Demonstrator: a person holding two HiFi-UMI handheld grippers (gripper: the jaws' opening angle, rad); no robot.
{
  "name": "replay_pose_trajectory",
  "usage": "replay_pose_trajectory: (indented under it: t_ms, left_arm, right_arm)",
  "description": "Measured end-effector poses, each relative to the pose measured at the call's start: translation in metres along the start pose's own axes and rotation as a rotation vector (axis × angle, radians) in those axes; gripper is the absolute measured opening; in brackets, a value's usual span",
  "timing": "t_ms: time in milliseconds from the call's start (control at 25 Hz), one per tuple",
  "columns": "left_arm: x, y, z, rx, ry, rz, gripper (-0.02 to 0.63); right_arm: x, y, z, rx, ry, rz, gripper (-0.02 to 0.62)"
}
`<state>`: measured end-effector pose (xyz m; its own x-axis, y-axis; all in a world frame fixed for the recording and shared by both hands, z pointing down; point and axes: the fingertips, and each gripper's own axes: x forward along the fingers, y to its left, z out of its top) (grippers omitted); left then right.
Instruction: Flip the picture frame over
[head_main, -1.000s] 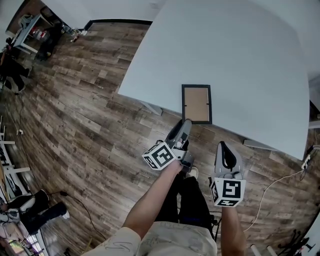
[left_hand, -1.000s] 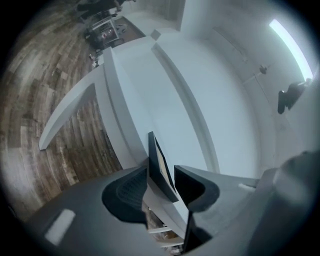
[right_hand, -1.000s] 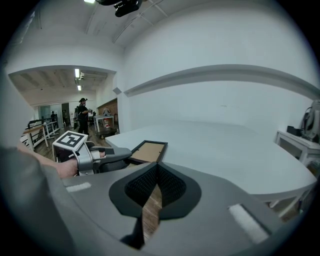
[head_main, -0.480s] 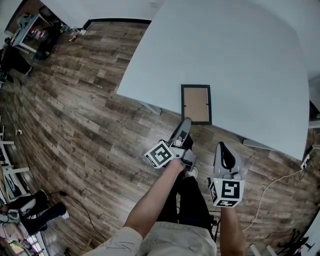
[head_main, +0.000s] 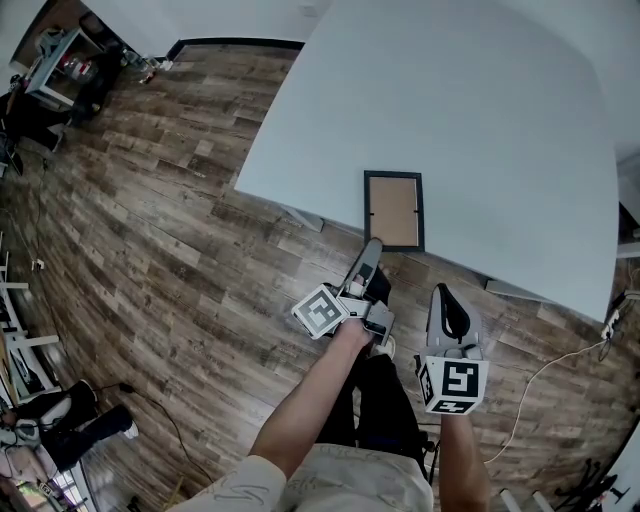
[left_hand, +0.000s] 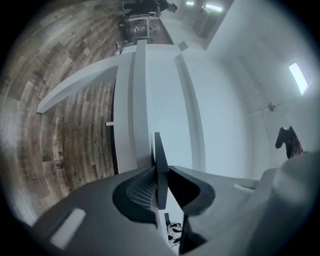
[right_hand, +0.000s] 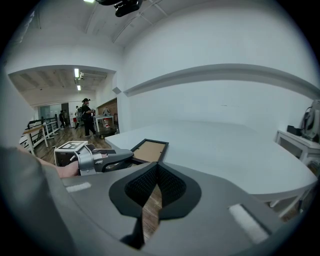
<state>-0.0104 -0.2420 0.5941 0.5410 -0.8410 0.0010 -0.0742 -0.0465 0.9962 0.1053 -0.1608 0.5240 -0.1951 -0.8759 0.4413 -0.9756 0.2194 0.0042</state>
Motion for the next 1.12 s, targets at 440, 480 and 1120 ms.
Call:
replay_pose_trajectory:
  t_ms: [440, 480, 1120]
  left_arm:
    - [0.001, -0.016, 0.002, 0.010, -0.007, -0.049, 0.074]
    - [0.001, -0.019, 0.003, 0.015, -0.008, -0.051, 0.075]
    - [0.007, -0.074, 0.024, 0.155, -0.039, -0.130, 0.074]
  right_arm:
    - [-0.001, -0.001, 0.004, 0.001, -0.007, -0.004, 0.025]
    - [-0.001, -0.001, 0.004, 0.001, -0.009, -0.004, 0.025]
    - [-0.004, 0.000, 0.018, -0.005, -0.037, -0.004, 0.025]
